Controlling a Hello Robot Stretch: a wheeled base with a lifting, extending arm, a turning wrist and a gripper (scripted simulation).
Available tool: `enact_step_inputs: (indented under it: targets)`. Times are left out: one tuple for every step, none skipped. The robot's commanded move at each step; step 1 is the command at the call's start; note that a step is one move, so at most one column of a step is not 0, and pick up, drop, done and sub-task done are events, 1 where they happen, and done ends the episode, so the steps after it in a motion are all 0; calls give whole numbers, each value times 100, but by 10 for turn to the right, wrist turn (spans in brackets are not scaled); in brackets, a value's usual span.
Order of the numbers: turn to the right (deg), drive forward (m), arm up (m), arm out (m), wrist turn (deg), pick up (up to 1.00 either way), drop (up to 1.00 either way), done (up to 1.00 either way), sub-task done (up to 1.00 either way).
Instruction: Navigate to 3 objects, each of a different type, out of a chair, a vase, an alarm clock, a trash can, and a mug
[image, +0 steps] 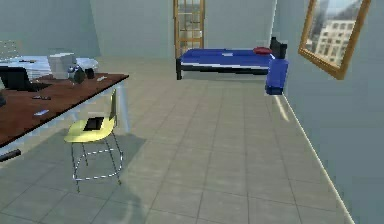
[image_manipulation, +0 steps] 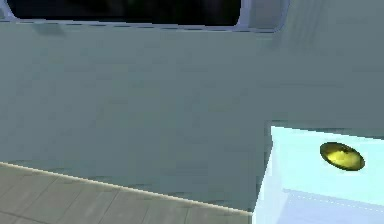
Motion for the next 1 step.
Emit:
enact_step_inputs:
  targets:
    - [0,100,0,0,0,0,0,0,0]
